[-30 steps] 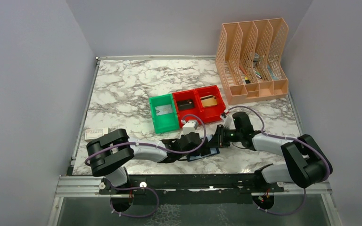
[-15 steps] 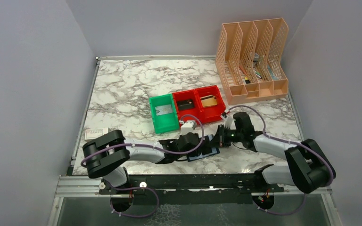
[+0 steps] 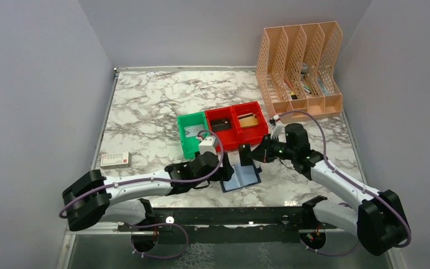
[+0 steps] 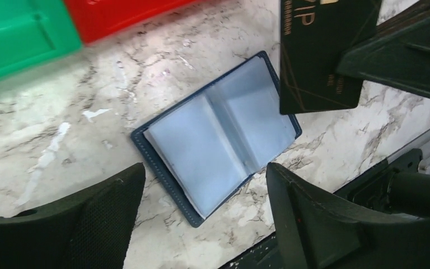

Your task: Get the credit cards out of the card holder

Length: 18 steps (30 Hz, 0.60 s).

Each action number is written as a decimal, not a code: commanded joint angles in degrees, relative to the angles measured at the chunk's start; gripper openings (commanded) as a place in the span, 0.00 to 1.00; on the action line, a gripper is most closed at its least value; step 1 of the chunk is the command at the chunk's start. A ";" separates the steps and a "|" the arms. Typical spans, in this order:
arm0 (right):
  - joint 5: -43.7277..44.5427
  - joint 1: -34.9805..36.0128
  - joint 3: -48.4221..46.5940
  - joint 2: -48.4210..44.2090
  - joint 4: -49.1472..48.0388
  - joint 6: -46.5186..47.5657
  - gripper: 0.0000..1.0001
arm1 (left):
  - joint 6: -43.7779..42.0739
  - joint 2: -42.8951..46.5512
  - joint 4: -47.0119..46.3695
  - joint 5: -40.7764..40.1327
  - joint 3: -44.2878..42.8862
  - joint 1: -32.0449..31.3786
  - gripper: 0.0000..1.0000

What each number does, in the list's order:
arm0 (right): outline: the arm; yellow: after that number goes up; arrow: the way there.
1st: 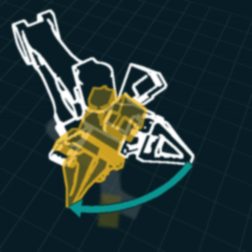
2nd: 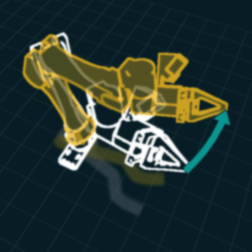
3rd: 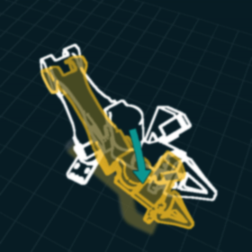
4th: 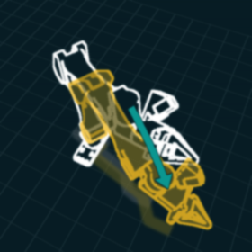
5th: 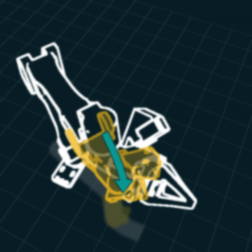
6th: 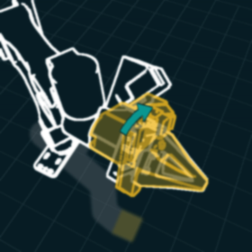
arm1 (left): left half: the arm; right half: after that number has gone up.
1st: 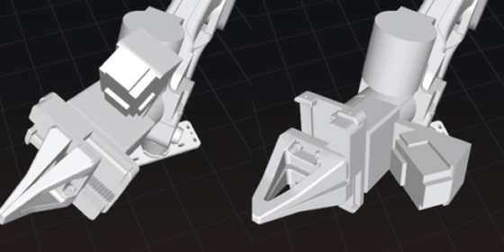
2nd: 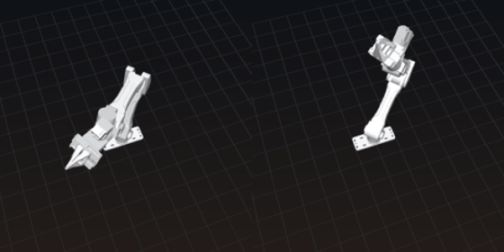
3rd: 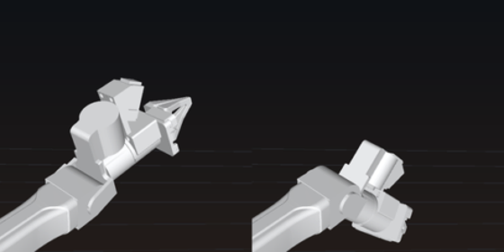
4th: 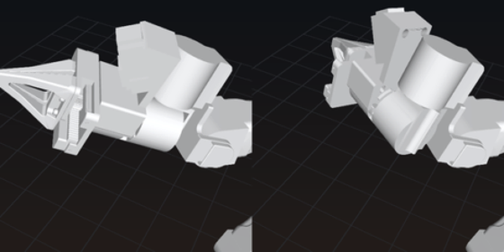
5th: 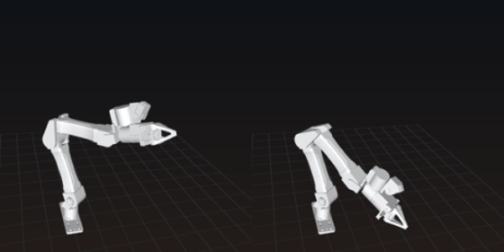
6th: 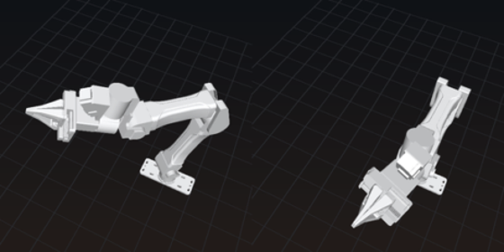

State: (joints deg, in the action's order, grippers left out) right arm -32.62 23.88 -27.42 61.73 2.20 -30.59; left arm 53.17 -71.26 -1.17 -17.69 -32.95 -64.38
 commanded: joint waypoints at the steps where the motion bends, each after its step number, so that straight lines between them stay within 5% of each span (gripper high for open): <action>1: 1.26 -0.06 -3.56 -2.06 -5.00 2.30 0.01 | -2.14 7.83 5.72 -1.44 2.71 2.78 0.88; 6: 3.74 -0.06 -8.17 -1.88 -8.00 5.22 0.01 | -2.60 16.84 10.49 0.09 6.08 8.23 0.99; 13: 3.84 0.27 -13.35 2.97 -14.64 11.76 0.01 | -2.90 26.38 15.39 1.39 8.29 11.81 0.99; 18: 12.31 7.81 -21.36 11.05 -8.28 30.71 0.01 | -1.88 28.08 16.98 1.13 10.17 11.99 0.99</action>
State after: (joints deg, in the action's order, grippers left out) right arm -28.40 25.91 -42.72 67.83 -8.86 -16.05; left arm 51.07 -44.16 12.62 -17.30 -24.58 -52.82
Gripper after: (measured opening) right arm 0.015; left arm 0.992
